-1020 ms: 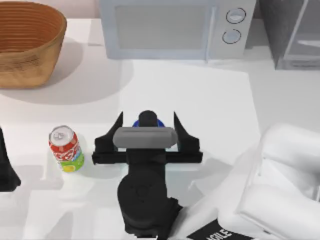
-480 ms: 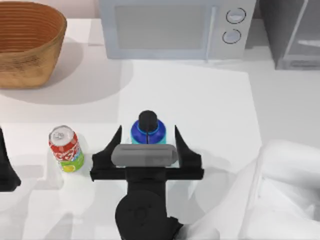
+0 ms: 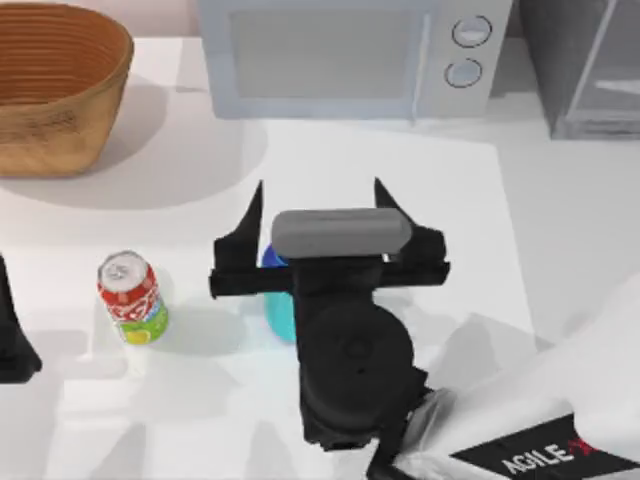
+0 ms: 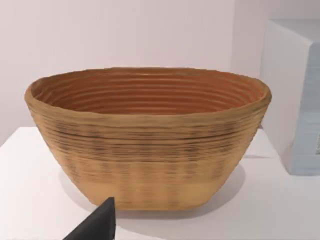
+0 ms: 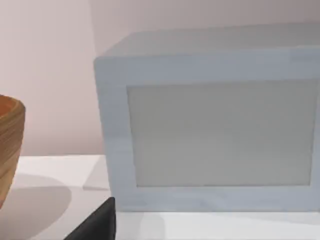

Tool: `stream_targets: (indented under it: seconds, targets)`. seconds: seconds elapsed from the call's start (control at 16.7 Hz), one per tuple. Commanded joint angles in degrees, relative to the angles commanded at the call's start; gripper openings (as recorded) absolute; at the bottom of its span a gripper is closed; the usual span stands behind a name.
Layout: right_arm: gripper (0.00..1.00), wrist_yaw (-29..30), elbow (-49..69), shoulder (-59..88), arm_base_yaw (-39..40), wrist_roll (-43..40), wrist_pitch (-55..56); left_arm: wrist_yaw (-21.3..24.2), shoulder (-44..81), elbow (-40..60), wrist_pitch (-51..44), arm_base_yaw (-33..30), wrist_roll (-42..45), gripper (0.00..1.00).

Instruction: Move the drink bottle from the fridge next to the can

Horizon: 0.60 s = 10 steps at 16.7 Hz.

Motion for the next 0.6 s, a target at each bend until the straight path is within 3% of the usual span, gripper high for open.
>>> stream_targets:
  seconds: [0.3,0.6]
  targets:
    - [1.00,-19.9,-11.5,-23.9,-13.2,-0.3,-6.7,0.0,0.0,0.0,0.0,0.0,0.0,1.00]
    - [1.00,-39.0,-24.9,-54.5,-29.6,-0.7,-21.7,0.0,0.0,0.0,0.0,0.0,0.0,1.00]
